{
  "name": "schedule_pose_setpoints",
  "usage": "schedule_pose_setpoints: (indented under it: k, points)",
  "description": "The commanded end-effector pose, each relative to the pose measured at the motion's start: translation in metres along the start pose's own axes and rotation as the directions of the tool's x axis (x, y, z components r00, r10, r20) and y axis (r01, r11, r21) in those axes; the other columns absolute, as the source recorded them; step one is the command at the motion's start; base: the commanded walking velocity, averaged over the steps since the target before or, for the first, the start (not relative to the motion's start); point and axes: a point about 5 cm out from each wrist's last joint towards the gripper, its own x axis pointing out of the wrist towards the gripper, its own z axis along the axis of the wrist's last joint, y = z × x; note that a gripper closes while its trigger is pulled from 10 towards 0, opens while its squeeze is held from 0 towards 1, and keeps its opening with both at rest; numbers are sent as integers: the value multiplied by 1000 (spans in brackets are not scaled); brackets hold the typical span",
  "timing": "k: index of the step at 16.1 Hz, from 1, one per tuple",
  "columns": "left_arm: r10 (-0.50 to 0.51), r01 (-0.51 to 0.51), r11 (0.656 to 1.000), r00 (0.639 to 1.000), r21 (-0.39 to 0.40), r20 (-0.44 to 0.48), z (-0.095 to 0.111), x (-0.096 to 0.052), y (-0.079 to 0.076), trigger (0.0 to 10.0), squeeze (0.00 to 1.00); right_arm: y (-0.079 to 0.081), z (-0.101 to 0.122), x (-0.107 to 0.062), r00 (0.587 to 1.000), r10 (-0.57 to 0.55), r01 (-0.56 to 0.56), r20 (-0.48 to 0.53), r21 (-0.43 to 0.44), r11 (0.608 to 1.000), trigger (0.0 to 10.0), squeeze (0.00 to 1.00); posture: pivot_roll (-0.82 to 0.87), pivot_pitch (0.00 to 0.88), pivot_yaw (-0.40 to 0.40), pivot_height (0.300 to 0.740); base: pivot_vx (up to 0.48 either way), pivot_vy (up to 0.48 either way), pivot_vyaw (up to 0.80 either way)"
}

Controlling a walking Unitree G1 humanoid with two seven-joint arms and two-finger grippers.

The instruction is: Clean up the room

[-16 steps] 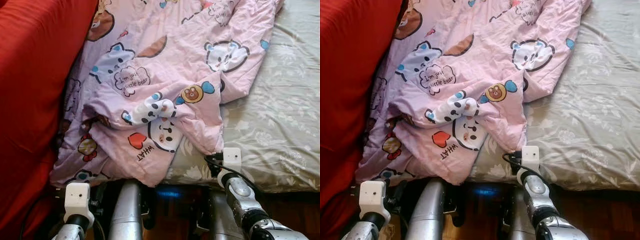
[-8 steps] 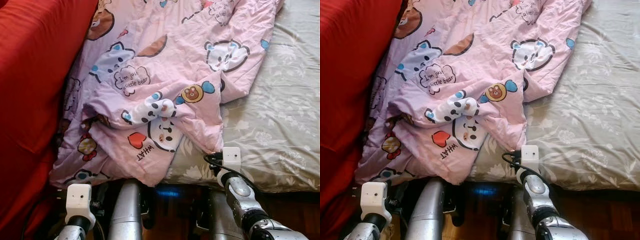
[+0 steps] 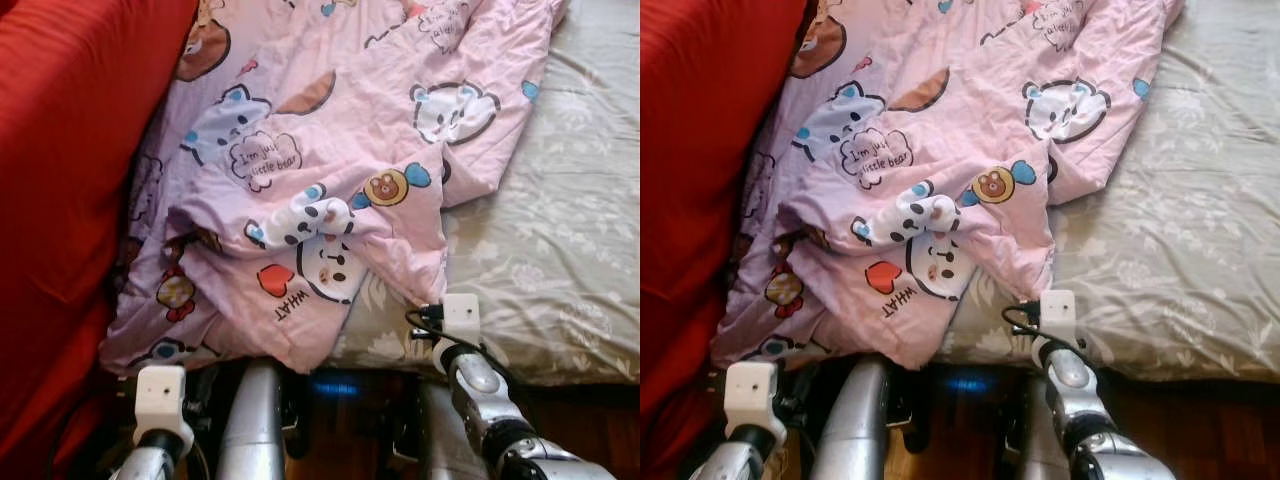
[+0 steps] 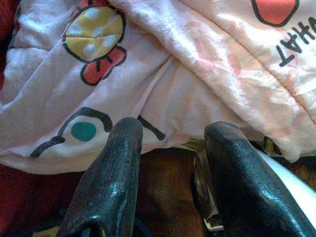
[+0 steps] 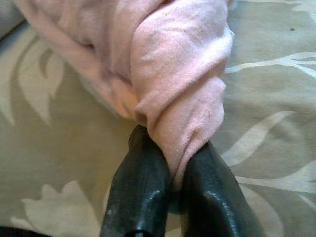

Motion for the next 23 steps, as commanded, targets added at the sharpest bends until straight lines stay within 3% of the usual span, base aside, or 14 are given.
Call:
schedule_pose_setpoints:
  k: [1,6,8,11,13,15,19,20,23]
  points:
    - [15,-15,1000,998,1,-57,-15,-4,2,10000,0,5,-11,-3,999,28,-28,-33,-4,1000,0,0,224,353,35,633,0,0,0]
    - [10,-10,1000,999,-6,-47,-14,7,0,10000,0,7,-11,-3,998,49,-50,-38,-39,998,0,0,203,326,29,633,0,0,0]
    - [10,-11,1000,999,-11,-49,-18,14,-2,10000,0,-1,-11,-5,1000,6,-7,-23,-26,1000,0,0,189,292,18,633,0,0,0]
    - [14,-15,1000,1000,-18,-24,-13,38,-5,10000,0,-10,-4,-5,999,-34,34,31,-2,999,0,0,167,238,2,633,0,0,0]
    - [-4,5,1000,999,-30,37,7,64,-12,10000,0,-14,0,-5,997,-43,42,64,16,999,0,0,128,178,-7,633,0,0,0]
    - [-16,19,999,997,-36,79,18,77,-18,10000,0,-17,-3,-7,996,-63,61,62,30,998,0,0,116,139,-10,633,0,0,0]
    - [-23,23,1000,1000,-19,6,-1,82,-21,10000,0,-18,-25,-16,994,-114,114,-2,61,992,0,0,83,96,-15,633,0,0,0]
    - [-11,10,999,1000,-32,-19,-8,79,-20,10000,0,-17,-38,-21,990,-135,140,-49,113,984,10000,0,92,80,-25,633,0,0,0]
    - [16,-18,999,999,-35,-50,-21,74,-19,10000,0,-15,-44,-25,991,-134,137,-29,158,978,10000,0,81,86,-30,633,0,0,0]
